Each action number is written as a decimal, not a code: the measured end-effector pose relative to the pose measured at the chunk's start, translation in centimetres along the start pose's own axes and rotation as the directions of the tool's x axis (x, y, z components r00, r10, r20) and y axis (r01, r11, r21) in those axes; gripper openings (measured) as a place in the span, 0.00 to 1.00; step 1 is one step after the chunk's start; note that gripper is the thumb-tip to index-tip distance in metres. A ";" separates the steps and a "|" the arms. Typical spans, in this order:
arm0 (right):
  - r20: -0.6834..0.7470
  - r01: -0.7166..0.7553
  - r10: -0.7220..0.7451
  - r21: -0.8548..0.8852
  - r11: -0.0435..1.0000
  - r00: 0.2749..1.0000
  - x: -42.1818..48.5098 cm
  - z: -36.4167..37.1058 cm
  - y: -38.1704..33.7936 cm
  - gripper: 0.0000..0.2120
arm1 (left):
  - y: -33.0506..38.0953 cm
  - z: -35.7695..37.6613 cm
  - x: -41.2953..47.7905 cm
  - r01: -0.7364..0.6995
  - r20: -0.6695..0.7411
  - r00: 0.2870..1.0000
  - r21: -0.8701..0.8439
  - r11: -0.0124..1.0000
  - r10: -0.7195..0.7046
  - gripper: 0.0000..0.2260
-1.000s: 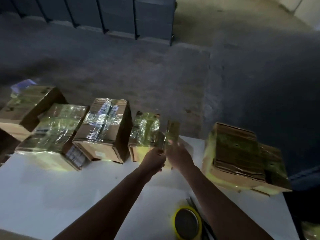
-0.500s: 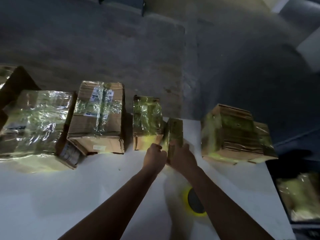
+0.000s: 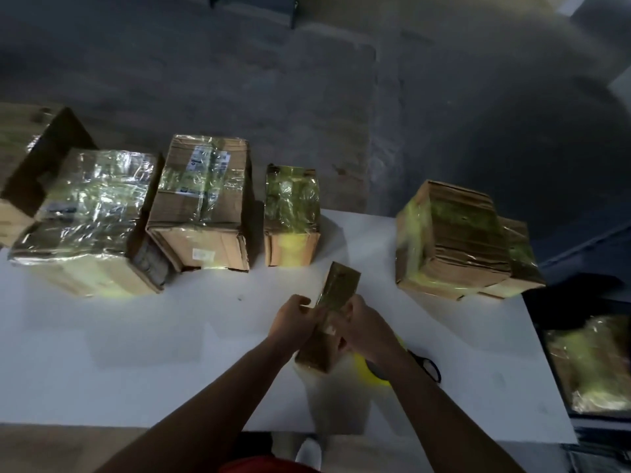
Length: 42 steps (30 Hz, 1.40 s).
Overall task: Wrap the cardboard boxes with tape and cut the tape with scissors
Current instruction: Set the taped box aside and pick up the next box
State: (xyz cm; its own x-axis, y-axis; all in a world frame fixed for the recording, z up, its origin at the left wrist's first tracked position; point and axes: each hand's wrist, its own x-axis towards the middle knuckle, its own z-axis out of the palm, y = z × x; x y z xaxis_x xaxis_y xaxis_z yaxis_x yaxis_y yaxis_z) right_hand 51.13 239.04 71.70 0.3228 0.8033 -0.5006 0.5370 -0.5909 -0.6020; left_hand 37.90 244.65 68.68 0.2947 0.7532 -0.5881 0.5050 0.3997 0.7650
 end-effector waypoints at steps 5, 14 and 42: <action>-0.056 0.061 -0.066 -0.074 0.995 0.996 -0.2 1.4 2.5 0.15 | -0.7 -0.1 -2.3 0.007 -0.043 0.999 0.024 1.000 -0.006 0.04; 0.087 0.176 -0.181 0.068 0.982 0.980 0.0 4.0 2.1 0.12 | -3.3 0.0 -6.2 -0.038 -0.181 0.982 0.071 0.997 0.050 0.22; 0.183 -0.241 0.217 0.118 0.963 0.959 -1.2 10.4 0.7 0.27 | -9.8 -9.4 -2.4 0.144 0.236 0.970 -0.357 0.923 -0.060 0.09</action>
State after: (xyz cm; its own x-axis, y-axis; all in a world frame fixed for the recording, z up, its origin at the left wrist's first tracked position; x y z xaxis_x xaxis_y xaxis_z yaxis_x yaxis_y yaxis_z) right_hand 42.99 236.89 65.36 0.2832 0.6281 -0.7247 0.3475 -0.7716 -0.5329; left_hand 24.61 243.89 65.05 0.4475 0.5830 -0.6781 0.2185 0.6640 0.7151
